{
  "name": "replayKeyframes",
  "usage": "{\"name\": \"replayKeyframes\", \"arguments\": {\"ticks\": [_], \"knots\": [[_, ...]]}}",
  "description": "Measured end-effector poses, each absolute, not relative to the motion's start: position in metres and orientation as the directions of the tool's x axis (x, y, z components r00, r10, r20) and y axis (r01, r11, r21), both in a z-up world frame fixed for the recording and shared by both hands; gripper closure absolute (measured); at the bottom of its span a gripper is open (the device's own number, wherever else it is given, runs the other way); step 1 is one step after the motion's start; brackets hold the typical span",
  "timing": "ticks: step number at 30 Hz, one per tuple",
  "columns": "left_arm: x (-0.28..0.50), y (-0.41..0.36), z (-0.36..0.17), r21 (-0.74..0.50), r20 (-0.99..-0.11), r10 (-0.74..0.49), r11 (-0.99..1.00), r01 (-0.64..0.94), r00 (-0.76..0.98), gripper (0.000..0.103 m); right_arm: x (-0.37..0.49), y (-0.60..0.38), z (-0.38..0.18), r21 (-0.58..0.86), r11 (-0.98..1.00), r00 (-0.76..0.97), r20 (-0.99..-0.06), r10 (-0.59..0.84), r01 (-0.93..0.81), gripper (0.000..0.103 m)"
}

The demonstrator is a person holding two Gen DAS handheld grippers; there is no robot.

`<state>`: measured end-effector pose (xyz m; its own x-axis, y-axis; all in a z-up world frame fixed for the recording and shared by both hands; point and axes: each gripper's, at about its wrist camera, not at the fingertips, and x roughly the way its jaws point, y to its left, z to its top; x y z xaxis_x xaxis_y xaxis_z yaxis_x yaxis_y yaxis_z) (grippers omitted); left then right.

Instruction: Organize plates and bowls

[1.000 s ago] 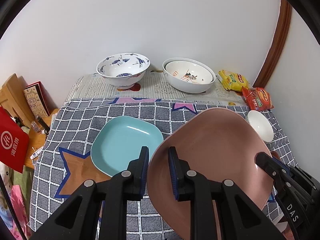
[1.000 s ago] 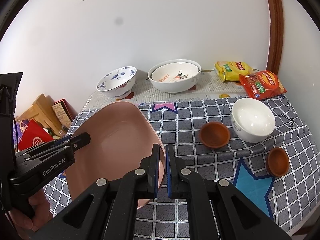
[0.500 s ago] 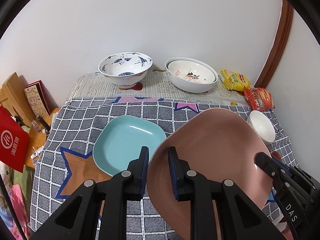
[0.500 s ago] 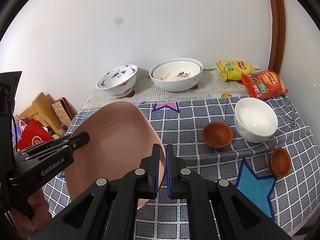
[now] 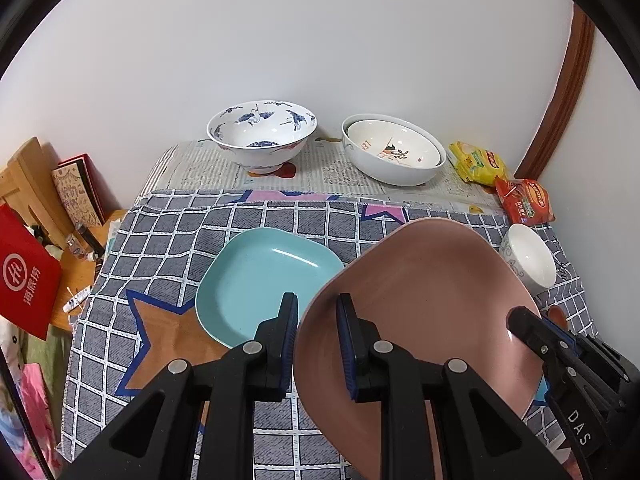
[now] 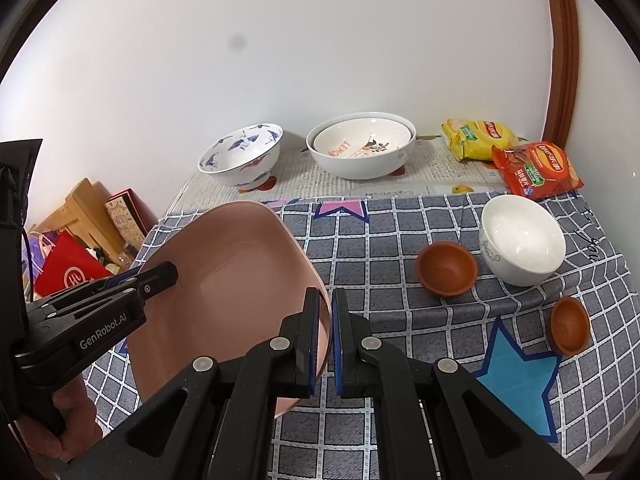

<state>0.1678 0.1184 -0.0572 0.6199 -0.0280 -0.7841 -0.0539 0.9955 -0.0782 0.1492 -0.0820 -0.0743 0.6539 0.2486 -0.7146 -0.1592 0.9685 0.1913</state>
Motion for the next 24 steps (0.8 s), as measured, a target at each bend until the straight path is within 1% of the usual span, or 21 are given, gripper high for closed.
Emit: {"name": "replayKeyframes", "arguments": {"ticks": [24], "knots": [[0.170,0.141,-0.071,-0.088,-0.799,-0.014,0.992,-0.095,0.602,0.084,0.157,-0.057,-0.086,0.179,0.967,0.634,-0.730,0.255,-0.183,0.097]]}}
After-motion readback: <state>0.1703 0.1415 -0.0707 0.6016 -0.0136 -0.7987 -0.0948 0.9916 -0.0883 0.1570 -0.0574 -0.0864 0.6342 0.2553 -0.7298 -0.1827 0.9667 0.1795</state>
